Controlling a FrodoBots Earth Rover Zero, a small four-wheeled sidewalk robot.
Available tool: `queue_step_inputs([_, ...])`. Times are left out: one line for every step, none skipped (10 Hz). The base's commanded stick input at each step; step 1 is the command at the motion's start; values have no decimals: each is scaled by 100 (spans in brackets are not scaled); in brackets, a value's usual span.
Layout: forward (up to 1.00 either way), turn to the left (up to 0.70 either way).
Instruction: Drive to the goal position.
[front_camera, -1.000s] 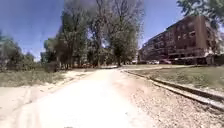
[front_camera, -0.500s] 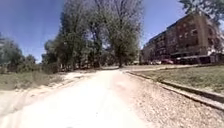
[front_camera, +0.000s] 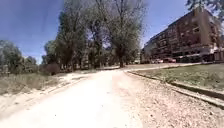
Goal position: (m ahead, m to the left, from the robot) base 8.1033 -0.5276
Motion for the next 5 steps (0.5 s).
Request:
queue_step_inputs([85, 0])
queue_step_inputs([85, 0])
queue_step_inputs([85, 0])
queue_step_inputs([85, 0])
queue_step_inputs([85, 0])
